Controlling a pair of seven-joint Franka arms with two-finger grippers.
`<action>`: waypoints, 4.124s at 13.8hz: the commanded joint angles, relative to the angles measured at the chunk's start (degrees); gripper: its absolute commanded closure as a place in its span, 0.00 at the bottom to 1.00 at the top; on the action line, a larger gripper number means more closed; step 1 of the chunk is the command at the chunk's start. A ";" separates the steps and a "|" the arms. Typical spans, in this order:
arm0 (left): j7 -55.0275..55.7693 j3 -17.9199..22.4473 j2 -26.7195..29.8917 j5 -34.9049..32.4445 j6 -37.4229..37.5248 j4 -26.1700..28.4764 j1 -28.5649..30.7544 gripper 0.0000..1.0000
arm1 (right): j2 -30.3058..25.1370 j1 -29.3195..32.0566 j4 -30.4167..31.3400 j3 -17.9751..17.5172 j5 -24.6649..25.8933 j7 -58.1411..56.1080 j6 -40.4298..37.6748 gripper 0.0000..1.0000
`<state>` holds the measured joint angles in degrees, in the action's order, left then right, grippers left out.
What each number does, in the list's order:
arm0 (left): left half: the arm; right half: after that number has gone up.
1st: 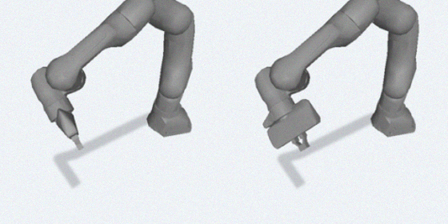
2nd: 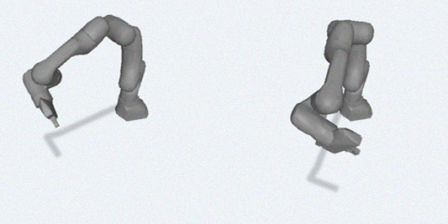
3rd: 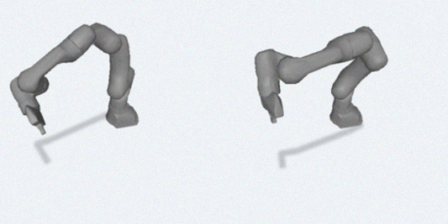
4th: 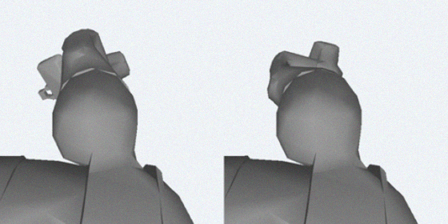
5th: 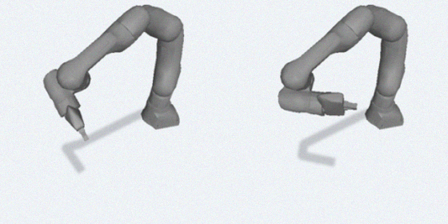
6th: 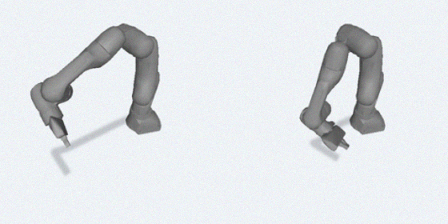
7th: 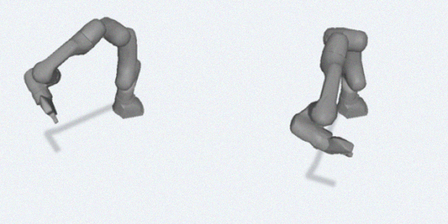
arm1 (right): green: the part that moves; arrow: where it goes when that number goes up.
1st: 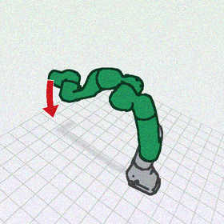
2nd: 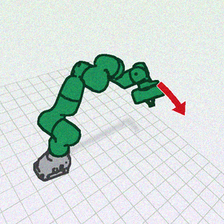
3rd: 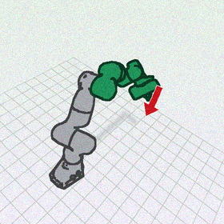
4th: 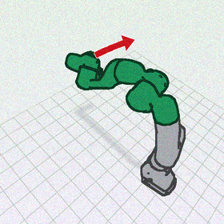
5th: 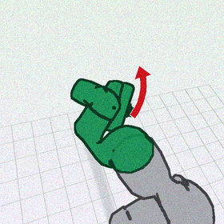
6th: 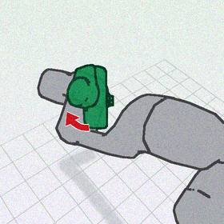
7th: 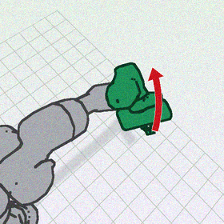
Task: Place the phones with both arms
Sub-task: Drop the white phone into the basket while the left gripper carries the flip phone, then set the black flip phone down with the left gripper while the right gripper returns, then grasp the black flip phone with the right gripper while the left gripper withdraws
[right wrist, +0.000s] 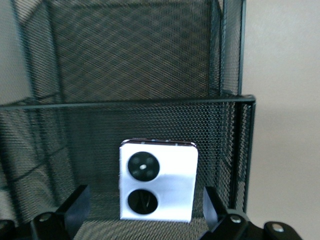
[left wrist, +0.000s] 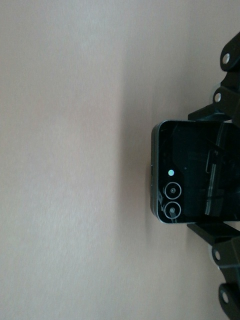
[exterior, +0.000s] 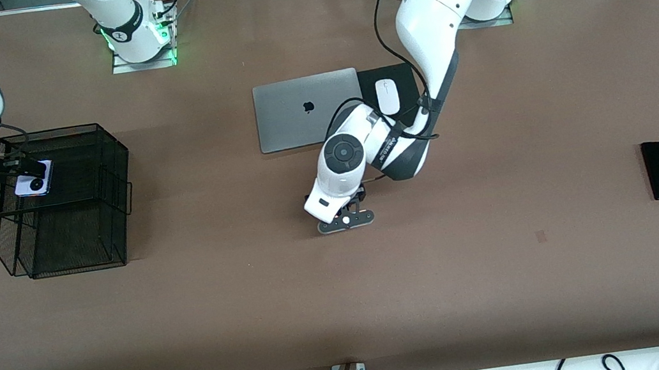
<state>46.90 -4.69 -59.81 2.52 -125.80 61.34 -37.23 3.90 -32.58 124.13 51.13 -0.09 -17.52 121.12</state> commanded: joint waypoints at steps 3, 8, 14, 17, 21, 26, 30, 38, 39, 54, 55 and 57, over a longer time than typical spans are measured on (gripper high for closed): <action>5.21 2.40 -2.15 1.17 -1.29 -3.32 -3.98 0.60 | 0.40 -6.52 -17.58 -0.42 0.27 8.28 -19.15 0.00; 7.50 2.93 -5.14 1.00 -3.40 -6.23 -4.43 0.60 | 2.59 -10.30 -24.62 -0.42 -5.96 12.50 -20.74 0.00; 7.50 3.46 -5.32 0.73 -3.49 -6.14 -4.52 0.00 | 4.36 -11.81 -26.48 -0.42 -6.33 14.00 -21.19 0.00; 7.50 3.46 -4.71 0.73 -2.71 -6.14 -4.34 0.00 | 4.36 -11.89 -26.48 -0.42 -6.33 14.09 -21.19 0.00; 6.72 3.28 -1.90 0.56 4.14 -6.23 -2.51 0.00 | 4.27 -14.35 -26.83 -0.94 -6.33 15.41 -21.19 0.00; -8.46 3.89 2.24 -0.05 14.86 -5.79 3.21 0.00 | 4.36 -14.62 -28.76 -6.64 -6.33 16.02 -21.02 0.00; -22.17 4.69 4.61 -4.45 22.42 -4.56 8.03 0.00 | 9.26 -14.88 -33.14 -15.51 -6.24 26.10 -19.61 0.00; -45.55 4.78 8.83 -11.13 23.93 3.26 20.68 0.00 | 31.76 -14.88 -46.96 -30.55 -15.81 43.45 0.29 0.00; -47.50 4.78 9.01 -11.13 23.84 3.26 22.36 0.00 | 33.70 -14.88 -46.96 -31.87 -15.82 43.45 4.43 0.00; -65.79 5.40 12.61 -9.56 15.85 3.18 48.72 0.00 | 47.69 -16.99 -46.08 -37.33 -15.20 40.11 20.29 0.00; -66.49 4.43 12.61 -8.77 14.71 3.18 51.01 0.00 | 47.95 -17.34 -46.08 -37.33 -15.29 40.11 20.90 0.00; -68.42 3.64 12.61 -7.89 13.04 3.18 54.18 0.00 | 48.39 -17.60 -45.03 -37.33 -15.12 40.02 22.22 0.00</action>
<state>-19.07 0.93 -49.19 -6.75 -110.56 61.67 13.89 51.47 -49.70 78.81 13.69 -14.87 23.29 141.57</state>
